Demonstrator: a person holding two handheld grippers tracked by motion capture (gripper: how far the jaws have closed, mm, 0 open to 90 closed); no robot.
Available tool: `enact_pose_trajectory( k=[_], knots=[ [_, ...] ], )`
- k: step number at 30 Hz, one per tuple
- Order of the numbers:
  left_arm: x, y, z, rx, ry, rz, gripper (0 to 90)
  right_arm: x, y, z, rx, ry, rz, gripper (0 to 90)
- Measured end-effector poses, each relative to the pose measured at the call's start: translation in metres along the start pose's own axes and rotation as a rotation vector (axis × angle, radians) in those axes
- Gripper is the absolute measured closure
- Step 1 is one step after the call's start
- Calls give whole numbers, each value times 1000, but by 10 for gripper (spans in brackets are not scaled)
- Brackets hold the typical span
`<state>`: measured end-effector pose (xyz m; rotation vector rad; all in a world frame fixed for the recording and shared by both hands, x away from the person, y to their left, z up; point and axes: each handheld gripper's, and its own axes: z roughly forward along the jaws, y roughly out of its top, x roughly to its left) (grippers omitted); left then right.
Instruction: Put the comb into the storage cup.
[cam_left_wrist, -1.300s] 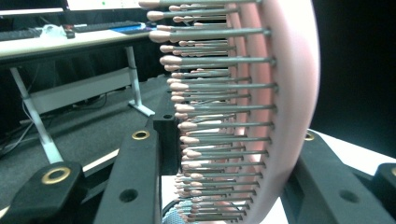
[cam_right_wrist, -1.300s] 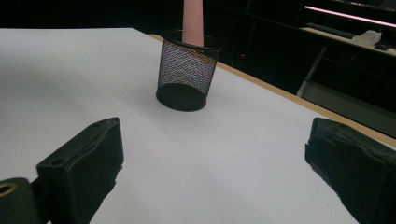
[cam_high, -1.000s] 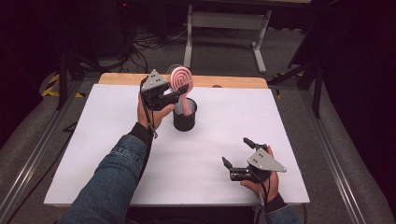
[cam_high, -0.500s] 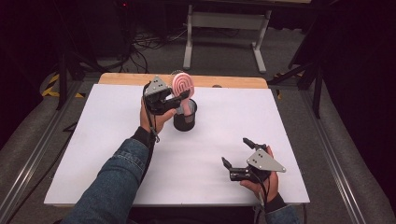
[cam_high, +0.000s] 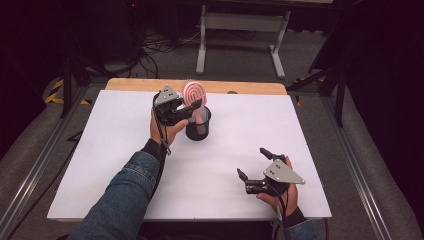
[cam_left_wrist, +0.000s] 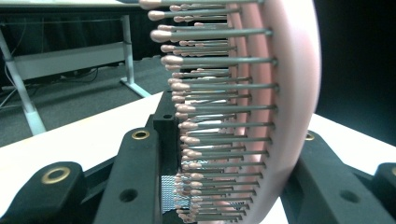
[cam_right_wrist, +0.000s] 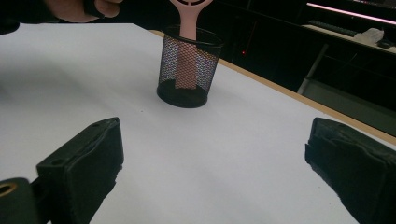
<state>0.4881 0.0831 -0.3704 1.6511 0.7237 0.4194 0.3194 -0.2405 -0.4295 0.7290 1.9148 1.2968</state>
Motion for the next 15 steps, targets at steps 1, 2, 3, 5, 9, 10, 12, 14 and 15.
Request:
enact_pose_trajectory(
  k=[1, 2, 3, 5, 9, 10, 12, 14, 15],
  knots=[
    [0, -1, 0, 4, 2, -2, 632, 0, 0, 0, 0, 1, 0, 46],
    [0, -2, 0, 5, -2, -10, 632, 0, 0, 0, 1, 1, 0, 46],
    [1, -3, 1, 2, 3, 0, 632, 0, 0, 0, 1, 1, 0, 46],
    [1, -5, 1, 11, 2, -6, 632, 0, 0, 0, 1, 1, -1, 46],
    [3, -9, 3, 14, 3, -19, 631, 0, 0, 1, 5, 3, -1, 46],
    [3, -11, 4, 15, 0, -26, 631, 0, 0, 1, 6, 3, -1, 45],
    [4, -13, 3, 7, -3, -38, 631, 0, 0, 1, 5, 4, -1, 46],
    [5, -13, 2, 11, -4, -47, 630, 0, 0, 1, 4, 4, 0, 46],
    [5, -13, 2, 11, -3, -48, 631, 0, 0, 1, 3, 4, 1, 46]
  ],
)
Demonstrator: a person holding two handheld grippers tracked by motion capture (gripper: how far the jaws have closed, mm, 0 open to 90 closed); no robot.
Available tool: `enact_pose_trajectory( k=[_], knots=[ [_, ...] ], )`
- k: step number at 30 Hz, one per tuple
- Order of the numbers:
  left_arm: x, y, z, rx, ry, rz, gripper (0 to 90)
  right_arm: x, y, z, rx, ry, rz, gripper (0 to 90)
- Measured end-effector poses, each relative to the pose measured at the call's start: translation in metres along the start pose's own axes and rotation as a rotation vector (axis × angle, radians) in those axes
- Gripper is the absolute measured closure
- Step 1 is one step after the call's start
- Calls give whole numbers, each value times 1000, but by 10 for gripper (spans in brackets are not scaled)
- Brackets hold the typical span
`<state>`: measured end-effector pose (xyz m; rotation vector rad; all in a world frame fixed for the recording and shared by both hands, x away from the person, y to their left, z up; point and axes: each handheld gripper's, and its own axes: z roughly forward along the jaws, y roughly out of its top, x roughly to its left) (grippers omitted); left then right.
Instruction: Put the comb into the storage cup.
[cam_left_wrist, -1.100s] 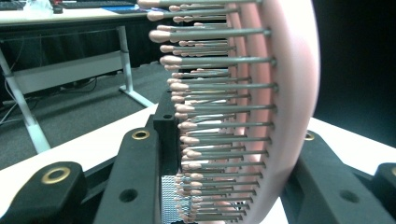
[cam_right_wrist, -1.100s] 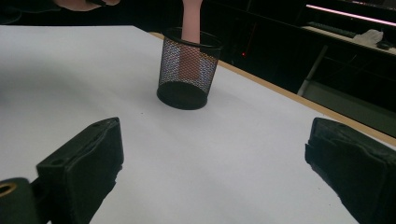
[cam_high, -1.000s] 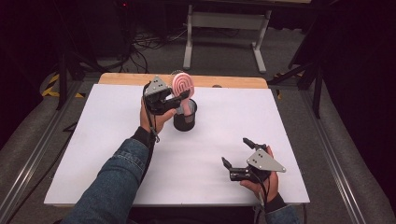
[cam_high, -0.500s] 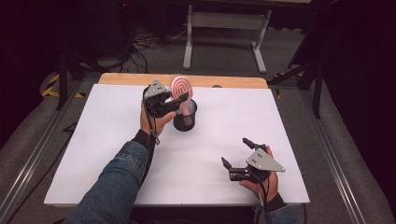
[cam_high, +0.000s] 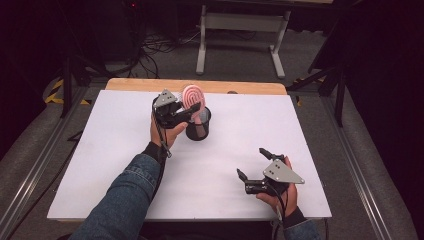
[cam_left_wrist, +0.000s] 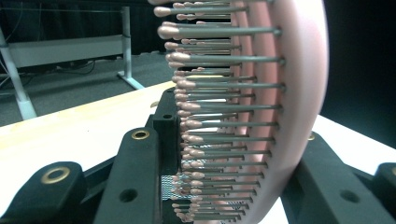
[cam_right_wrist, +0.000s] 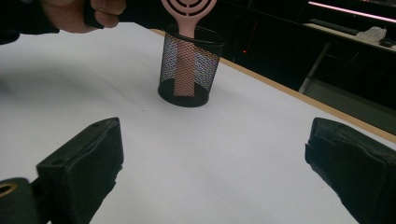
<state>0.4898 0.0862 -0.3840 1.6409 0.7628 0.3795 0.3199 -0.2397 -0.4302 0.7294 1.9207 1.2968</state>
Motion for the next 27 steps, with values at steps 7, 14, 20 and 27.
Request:
enact_pose_trajectory(
  k=[7, 14, 20, 27],
  knots=[
    [2, -1, 0, -11, -2, -4, 630, 1, 0, 1, 4, 4, -1, 46],
    [8, -2, -3, -20, 19, -26, 623, 0, -1, 1, 5, 4, 1, 45],
    [14, -3, -5, -18, 49, -35, 612, 1, -1, 2, 10, 5, 1, 45],
    [23, -6, -9, -9, 71, -53, 597, 1, -1, 3, 12, 7, 1, 45]
  ],
)
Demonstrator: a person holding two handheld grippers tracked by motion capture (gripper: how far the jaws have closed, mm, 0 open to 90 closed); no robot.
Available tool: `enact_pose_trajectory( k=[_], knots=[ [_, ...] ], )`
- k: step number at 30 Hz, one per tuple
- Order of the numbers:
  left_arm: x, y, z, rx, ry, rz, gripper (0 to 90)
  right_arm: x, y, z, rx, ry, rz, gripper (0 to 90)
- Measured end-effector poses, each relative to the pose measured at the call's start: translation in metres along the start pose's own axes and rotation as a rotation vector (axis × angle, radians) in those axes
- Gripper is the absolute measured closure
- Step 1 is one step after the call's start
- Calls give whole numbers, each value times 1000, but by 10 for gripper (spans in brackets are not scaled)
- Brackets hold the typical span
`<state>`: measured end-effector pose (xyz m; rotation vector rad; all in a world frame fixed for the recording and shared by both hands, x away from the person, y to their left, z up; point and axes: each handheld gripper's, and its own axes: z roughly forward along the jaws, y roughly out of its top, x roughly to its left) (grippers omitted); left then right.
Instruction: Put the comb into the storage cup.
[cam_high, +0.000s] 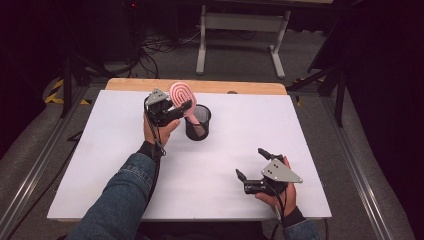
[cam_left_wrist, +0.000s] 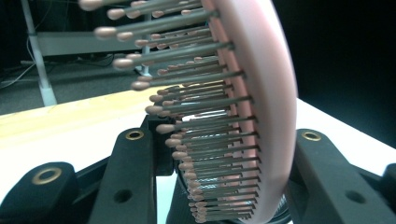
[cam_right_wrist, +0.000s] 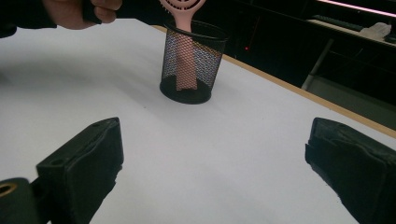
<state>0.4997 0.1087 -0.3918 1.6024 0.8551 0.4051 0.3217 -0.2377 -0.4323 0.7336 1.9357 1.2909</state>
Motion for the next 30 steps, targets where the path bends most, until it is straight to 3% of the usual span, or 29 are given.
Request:
enact_pose_trajectory(
  k=[18, 30],
  knots=[
    [7, -6, -1, 28, 15, 7, 580, -1, 0, 1, -3, -1, 3, 45],
    [8, -3, -4, 39, 19, 28, 497, -3, -1, -2, -2, -10, 12, 45]
  ],
)
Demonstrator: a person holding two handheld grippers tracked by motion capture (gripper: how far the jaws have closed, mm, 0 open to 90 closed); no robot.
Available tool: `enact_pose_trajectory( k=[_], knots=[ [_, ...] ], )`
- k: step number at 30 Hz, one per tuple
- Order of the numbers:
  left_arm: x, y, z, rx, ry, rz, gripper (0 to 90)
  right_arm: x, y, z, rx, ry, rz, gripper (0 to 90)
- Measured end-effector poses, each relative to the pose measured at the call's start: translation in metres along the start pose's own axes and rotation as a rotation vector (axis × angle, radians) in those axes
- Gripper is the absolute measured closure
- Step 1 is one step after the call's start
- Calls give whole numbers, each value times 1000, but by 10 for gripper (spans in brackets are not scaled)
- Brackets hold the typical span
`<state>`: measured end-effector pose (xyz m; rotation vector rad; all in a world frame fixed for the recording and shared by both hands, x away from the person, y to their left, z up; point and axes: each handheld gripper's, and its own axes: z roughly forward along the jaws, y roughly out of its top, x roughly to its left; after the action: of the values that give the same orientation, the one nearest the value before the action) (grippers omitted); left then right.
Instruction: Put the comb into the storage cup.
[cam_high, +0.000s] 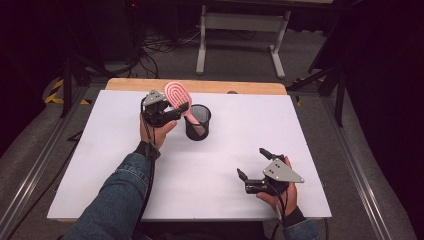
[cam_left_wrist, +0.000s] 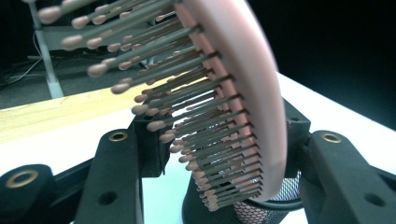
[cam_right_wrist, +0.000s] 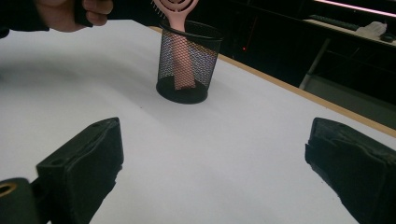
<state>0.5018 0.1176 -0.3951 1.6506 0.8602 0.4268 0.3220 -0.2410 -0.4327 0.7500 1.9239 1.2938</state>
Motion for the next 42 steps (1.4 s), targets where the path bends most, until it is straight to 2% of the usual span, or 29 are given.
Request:
enact_pose_trajectory(
  k=[4, 14, 24, 31, 39, 41, 42],
  knots=[
    [2, 2, -4, -5, 9, 7, 471, 1, 1, 2, 0, 3, -2, 46],
    [8, 5, -14, -10, 50, 1, 337, 3, 2, 7, 1, 21, -11, 45],
    [9, 8, -20, 1, 69, 49, 219, 2, 0, 3, 4, 7, -4, 45],
    [10, 8, -22, -5, 72, 41, 121, 3, -1, 2, 10, 7, -10, 46],
    [7, 11, -24, -11, 60, 84, 67, 2, -1, -1, 3, -1, -5, 45],
    [7, 11, -25, -16, 45, 85, 53, 2, -1, -1, 7, 1, -4, 45],
    [7, 11, -26, -14, 56, 91, 49, 2, -1, -1, 9, 1, -4, 46]
  ],
)
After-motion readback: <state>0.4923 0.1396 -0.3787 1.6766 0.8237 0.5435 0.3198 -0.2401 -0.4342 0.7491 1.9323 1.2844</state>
